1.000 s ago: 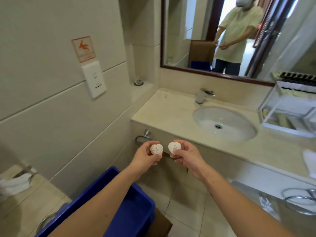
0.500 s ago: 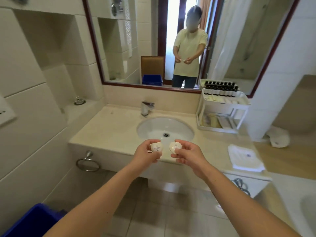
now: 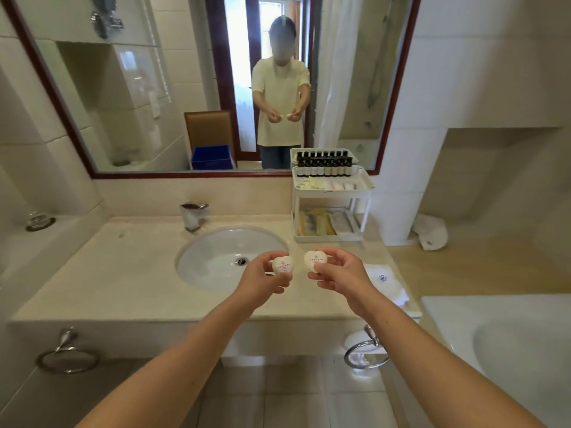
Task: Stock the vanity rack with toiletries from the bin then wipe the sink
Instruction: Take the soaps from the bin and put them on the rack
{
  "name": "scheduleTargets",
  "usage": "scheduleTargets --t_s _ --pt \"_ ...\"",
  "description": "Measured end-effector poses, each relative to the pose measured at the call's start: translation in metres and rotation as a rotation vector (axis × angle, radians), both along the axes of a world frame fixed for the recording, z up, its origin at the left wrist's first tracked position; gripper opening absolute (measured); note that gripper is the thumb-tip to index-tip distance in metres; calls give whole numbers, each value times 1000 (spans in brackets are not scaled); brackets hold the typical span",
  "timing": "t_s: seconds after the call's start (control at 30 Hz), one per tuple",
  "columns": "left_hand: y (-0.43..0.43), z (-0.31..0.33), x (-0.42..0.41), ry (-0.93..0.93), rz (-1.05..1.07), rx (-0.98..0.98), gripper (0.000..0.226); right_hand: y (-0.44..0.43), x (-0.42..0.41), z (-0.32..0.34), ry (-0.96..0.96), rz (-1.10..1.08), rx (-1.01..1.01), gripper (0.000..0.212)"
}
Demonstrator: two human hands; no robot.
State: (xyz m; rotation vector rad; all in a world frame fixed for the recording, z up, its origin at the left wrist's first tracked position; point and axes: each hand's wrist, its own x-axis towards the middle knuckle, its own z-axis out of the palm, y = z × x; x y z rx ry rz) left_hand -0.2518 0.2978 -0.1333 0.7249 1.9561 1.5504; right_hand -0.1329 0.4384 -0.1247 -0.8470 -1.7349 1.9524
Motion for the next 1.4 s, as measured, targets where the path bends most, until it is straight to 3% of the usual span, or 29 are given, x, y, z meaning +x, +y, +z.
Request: scheduleTargets --t_s 0.8,1.07,1.4 --pt "255 22 -181 14 -187 30 46 230 -152 19 -18 -202 68 31" --pt "326 21 -219 43 -134 1 41 298 -188 16 -62 -228 41 25" --pt "420 9 -287 129 115 -102 33 394 -265 8 -121 -148 58 24"
